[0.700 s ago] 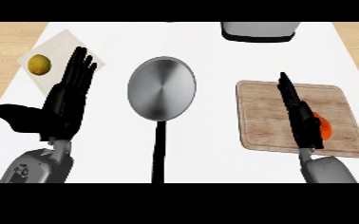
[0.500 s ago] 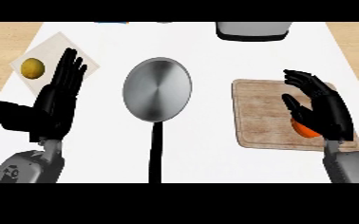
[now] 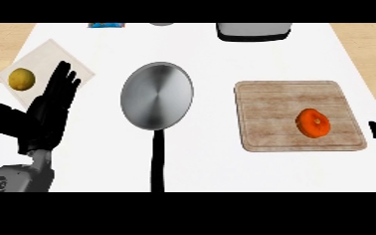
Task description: Pick the squash from the cutting board and place it in the pan
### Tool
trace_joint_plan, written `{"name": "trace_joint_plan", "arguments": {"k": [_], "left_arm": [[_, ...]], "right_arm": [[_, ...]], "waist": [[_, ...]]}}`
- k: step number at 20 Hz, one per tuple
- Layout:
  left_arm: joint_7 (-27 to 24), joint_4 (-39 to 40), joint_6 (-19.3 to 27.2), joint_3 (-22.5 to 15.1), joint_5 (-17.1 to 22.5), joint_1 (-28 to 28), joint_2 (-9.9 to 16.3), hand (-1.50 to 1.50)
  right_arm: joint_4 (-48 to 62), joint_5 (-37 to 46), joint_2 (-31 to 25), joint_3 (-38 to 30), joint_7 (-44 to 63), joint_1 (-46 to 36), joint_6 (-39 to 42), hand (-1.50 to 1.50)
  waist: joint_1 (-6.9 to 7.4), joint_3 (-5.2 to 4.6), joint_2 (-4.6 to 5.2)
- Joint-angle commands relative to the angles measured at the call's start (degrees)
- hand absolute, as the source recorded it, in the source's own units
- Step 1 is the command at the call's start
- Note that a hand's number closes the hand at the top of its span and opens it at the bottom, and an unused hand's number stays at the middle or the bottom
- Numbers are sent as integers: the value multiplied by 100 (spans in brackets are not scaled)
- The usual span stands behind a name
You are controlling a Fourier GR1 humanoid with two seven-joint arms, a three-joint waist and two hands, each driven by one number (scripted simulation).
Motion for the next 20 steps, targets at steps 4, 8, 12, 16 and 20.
{"name": "trace_joint_plan", "arguments": {"k": [4, 8, 12, 16, 20], "left_arm": [[86, -52, -98, -10, -85, -2, -72, 0], [531, -200, -91, 5, -63, -301, -103, 0], [104, 374, -258, 69, -116, -326, -248, 0], [287, 19, -235, 13, -222, -338, -184, 0], [387, 153, -265, 63, -205, -541, -275, 0]], "right_arm": [[-563, 314, -933, -791, -177, 1351, 392, -150], [-773, 669, -1242, -797, 159, 1123, 563, -150], [-1172, 1083, -1831, -470, 1099, 1053, 924, -150], [-1239, 1646, -2231, 8, 2166, 484, 1065, -150], [-860, 2120, -2212, 793, 2630, -208, 1451, -150]], "waist": [[101, -2, 10], [200, 3, 23], [205, -6, 43], [326, -2, 43], [370, 3, 61]]}}
